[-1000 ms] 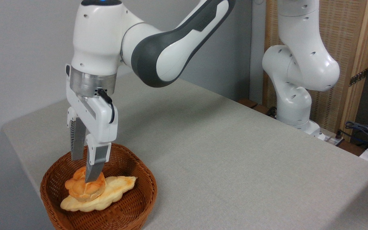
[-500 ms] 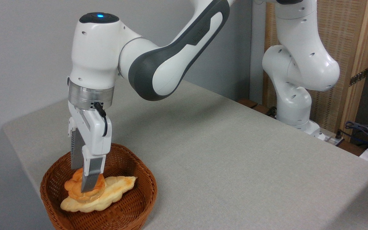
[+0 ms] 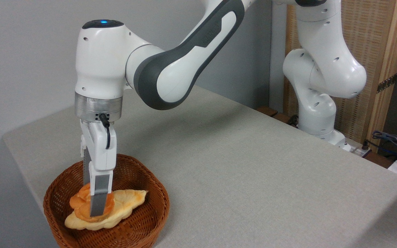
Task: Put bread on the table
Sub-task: 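Close the gripper fingers around the round bun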
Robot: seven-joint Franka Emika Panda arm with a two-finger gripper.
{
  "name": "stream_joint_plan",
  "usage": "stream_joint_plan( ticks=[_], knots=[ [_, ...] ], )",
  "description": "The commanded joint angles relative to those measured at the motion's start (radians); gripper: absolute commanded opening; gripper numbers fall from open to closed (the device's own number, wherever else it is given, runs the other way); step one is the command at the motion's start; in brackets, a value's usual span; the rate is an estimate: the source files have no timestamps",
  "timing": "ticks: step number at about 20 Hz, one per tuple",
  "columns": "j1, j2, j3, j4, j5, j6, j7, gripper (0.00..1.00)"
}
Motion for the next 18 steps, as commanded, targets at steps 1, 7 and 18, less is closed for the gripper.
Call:
stream_joint_plan(
  ticks=[1, 7, 18],
  knots=[
    [0.000, 0.005, 0.001, 0.005, 0.030, 0.012, 0.013, 0.35],
    [0.000, 0.008, 0.001, 0.005, 0.030, 0.012, 0.013, 0.31],
    [0.001, -0.104, -0.001, 0.008, 0.013, -0.206, -0.001, 0.34]
  ],
)
